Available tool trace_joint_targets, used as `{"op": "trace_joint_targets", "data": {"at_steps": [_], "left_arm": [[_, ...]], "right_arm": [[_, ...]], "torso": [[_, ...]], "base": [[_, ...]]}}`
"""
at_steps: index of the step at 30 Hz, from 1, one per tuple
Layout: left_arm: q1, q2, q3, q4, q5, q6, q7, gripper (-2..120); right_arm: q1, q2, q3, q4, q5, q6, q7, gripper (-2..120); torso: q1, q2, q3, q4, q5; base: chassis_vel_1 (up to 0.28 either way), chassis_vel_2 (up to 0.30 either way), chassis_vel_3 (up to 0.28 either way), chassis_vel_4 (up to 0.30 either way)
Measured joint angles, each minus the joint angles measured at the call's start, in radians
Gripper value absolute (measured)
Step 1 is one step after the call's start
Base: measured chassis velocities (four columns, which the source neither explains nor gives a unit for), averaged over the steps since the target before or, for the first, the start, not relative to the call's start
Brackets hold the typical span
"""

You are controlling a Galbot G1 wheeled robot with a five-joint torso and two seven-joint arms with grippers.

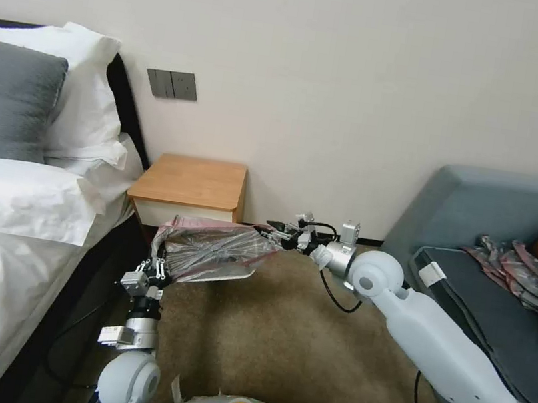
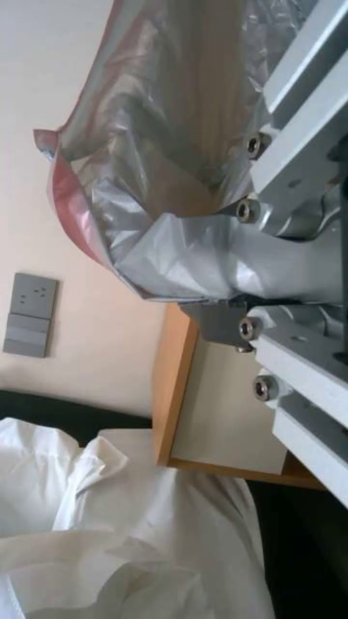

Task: Pick up the garbage bag from the table and place it over the trash can.

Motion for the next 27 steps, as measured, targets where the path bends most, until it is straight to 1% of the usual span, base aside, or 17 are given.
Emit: {"op": "trace_joint_targets", "data": {"at_steps": [7, 9, 12, 13, 15, 16, 18, 19, 20, 21, 27], "left_arm": [[-0.005, 0.004, -0.003, 0.004, -0.01, -0.001, 0.0, 7], [-0.007, 0.004, -0.003, 0.005, -0.012, -0.001, 0.0, 7], [-0.009, 0.004, -0.003, 0.008, -0.013, -0.002, 0.0, 7], [-0.01, 0.004, -0.003, 0.011, -0.013, -0.003, 0.0, 7], [-0.011, 0.003, -0.003, 0.013, -0.013, -0.003, 0.0, 7], [-0.011, 0.003, -0.003, 0.013, -0.013, -0.003, 0.0, 7], [-0.015, 0.003, -0.003, 0.017, -0.015, -0.003, 0.0, 7], [-0.016, 0.003, -0.003, 0.017, -0.015, -0.003, 0.0, 7], [-0.016, 0.003, -0.003, 0.017, -0.015, -0.003, 0.0, 7], [-0.019, 0.003, -0.003, 0.019, -0.015, -0.004, -0.001, 7], [-0.021, -0.002, -0.001, 0.025, -0.015, -0.004, -0.003, 7]], "right_arm": [[0.0, 0.01, -0.009, -0.008, 0.023, -0.001, 0.006, 53], [-0.001, 0.016, -0.011, -0.011, 0.025, 0.0, 0.008, 41], [-0.001, 0.019, -0.012, -0.012, 0.026, 0.001, 0.01, 36], [-0.001, 0.021, -0.013, -0.013, 0.026, 0.002, 0.012, 28], [0.0, 0.024, -0.014, -0.014, 0.026, 0.003, 0.014, 21], [0.0, 0.024, -0.014, -0.014, 0.026, 0.003, 0.014, 21], [0.001, 0.027, -0.016, -0.018, 0.023, 0.009, 0.019, 10], [0.002, 0.028, -0.016, -0.02, 0.02, 0.012, 0.019, 6], [0.002, 0.028, -0.016, -0.02, 0.02, 0.012, 0.019, 6], [0.003, 0.029, -0.016, -0.025, 0.017, 0.016, 0.017, 0], [0.006, 0.039, -0.011, -0.028, 0.018, 0.021, 0.015, 0]], "torso": [[0.0, 0.0, 0.0, 0.0, 0.0], [0.0, 0.0, 0.0, 0.0, 0.0], [0.0, 0.0, 0.0, 0.0, 0.0], [0.0, 0.0, 0.0, 0.0001, 0.0], [0.0, 0.0, 0.0, 0.0, 0.0], [0.0, 0.0, 0.0, 0.0, 0.0], [0.0, 0.0, 0.0, -0.0001, 0.0], [0.0, 0.0, 0.0, -0.0001, 0.0], [0.0, 0.0, 0.0, -0.0001, 0.0], [0.0, 0.0, 0.0, 0.0, 0.0], [0.0, 0.0, 0.0, -0.0002, -0.0001]], "base": [[0.0, 0.0, 0.0, 0.0], [0.0, 0.0, 0.0, 0.0], [0.0, 0.0, 0.0, 0.0], [0.0, 0.0, 0.0, 0.0], [0.0, 0.0, 0.0, 0.0], [0.0, 0.0, 0.0, 0.0], [0.0, 0.0, 0.0, 0.0], [0.0, 0.0, 0.0, 0.0], [0.0, 0.0, 0.0, 0.0], [0.0, 0.0, 0.0, 0.0], [0.0, 0.0, 0.0, 0.0]]}}
